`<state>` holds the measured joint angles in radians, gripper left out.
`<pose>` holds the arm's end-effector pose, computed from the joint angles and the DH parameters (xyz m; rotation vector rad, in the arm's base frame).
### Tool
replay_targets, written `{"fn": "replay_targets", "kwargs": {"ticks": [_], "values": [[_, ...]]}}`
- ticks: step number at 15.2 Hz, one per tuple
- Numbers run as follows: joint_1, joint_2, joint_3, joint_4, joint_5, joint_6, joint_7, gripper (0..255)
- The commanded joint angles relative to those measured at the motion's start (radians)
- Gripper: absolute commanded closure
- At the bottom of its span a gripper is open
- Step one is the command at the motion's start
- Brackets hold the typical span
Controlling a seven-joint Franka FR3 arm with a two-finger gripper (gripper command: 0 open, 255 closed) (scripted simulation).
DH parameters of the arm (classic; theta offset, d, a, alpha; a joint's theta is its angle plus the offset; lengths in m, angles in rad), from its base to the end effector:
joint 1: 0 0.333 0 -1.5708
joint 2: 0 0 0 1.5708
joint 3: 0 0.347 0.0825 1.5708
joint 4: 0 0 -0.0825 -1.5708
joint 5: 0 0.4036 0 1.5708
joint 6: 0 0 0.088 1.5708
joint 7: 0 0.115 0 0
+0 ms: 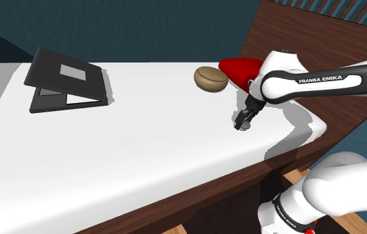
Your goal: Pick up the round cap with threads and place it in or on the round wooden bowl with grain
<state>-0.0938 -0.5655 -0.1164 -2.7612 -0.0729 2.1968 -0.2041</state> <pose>0.3401 -0.0726 0.3848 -3.1371 -0.0858 0.0000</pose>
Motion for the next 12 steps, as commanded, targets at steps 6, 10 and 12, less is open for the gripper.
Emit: {"fn": "replay_targets", "kwargs": {"ticks": [6,10,12], "values": [[0.000,0.001,0.000,-0.001,0.000,0.002,0.000,255],[0.000,0.001,0.000,-0.001,0.000,0.002,0.000,255],[0.000,0.001,0.000,-0.001,0.000,0.002,0.000,255]]}}
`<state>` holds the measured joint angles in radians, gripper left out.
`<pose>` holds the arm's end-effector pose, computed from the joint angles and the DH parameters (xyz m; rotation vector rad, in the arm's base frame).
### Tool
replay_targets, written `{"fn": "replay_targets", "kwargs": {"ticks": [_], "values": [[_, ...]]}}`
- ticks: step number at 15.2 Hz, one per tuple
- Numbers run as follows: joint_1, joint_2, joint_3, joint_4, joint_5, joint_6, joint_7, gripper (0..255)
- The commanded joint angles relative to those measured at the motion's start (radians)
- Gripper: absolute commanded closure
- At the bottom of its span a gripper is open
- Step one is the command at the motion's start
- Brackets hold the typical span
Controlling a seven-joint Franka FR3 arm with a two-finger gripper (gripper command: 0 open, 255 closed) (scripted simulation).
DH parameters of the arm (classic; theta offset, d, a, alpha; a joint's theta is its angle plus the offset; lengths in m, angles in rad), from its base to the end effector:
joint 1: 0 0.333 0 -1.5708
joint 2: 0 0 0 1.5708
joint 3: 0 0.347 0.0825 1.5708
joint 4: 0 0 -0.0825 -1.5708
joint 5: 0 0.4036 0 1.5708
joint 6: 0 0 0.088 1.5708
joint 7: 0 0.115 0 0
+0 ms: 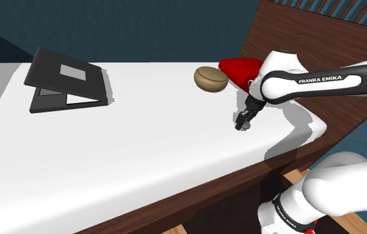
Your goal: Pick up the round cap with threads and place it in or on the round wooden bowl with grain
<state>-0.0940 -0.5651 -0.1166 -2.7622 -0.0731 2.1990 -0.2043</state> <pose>0.3400 -0.0727 0.3844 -3.1373 -0.0858 -0.0012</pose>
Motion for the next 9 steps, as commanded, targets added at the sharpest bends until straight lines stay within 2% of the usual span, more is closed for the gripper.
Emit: {"fn": "replay_targets", "kwargs": {"ticks": [1,3,9], "values": [[0.000,0.000,0.000,0.000,0.000,0.000,0.000,255],[0.000,0.000,0.000,0.000,0.000,0.000,0.000,255],[0.001,-0.045,0.006,0.054,0.003,-0.100,0.000,255]]}}
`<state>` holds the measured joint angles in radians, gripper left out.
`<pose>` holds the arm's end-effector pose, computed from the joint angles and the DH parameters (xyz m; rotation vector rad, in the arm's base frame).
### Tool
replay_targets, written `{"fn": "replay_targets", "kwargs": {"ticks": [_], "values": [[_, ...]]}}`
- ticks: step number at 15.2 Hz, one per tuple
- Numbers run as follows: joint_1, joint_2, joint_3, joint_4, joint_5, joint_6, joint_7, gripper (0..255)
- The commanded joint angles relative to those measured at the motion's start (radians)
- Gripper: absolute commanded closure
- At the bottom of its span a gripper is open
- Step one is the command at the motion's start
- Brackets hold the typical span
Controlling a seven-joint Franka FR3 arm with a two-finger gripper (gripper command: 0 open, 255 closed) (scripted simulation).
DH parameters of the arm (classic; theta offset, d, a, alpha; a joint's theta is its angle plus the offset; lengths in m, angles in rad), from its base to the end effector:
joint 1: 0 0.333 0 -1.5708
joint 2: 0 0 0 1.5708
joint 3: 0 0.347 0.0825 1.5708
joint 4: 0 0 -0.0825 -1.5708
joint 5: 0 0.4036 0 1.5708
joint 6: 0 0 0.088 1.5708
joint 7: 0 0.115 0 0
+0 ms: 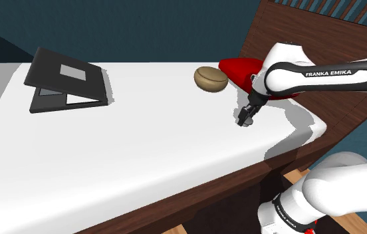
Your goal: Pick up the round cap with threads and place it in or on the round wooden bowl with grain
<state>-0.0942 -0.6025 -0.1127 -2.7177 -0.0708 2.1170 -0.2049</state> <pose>0.3401 -0.0733 0.4110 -3.1372 -0.0856 -0.0010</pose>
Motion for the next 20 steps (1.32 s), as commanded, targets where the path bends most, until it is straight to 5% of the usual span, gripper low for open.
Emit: {"fn": "replay_targets", "kwargs": {"ticks": [1,20], "values": [[0.001,-0.014,0.003,0.019,0.002,-0.034,0.001,255],[0.005,-0.073,0.018,0.239,0.013,-0.312,0.000,255]]}}
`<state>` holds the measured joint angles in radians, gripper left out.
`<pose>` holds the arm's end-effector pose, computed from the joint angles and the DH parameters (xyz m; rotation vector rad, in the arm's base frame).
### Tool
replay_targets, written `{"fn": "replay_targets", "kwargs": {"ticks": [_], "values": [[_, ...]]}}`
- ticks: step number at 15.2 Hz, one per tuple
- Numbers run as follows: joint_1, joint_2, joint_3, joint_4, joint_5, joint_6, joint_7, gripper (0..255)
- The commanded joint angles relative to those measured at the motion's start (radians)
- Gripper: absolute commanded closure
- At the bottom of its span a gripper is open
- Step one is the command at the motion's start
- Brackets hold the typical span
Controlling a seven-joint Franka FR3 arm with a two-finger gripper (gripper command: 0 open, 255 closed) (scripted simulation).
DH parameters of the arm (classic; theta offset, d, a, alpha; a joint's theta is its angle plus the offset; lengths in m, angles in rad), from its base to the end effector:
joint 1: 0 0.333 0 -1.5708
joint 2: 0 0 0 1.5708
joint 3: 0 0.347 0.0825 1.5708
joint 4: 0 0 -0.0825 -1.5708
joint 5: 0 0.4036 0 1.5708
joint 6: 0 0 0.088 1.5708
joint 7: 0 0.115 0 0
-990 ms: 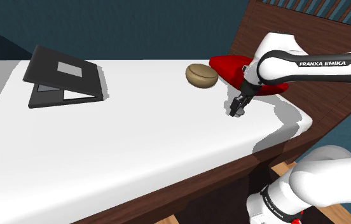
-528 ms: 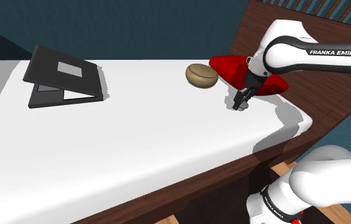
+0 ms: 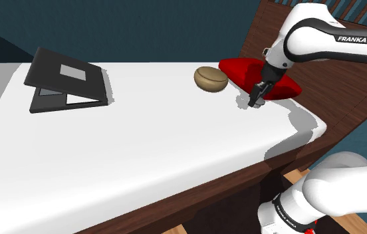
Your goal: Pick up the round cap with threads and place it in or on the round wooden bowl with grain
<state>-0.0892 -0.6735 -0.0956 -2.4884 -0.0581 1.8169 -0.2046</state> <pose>0.3409 -0.0732 0.5221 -3.1373 -0.0859 -0.0012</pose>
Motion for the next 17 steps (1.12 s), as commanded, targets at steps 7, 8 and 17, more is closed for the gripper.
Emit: {"fn": "replay_targets", "kwargs": {"ticks": [7,8,17], "values": [[0.002,0.000,0.005,0.098,0.004,-0.098,-0.001,255],[0.003,0.043,0.000,0.127,0.004,-0.085,-0.005,255],[0.013,0.414,-0.039,0.443,0.026,-0.029,-0.050,255]]}}
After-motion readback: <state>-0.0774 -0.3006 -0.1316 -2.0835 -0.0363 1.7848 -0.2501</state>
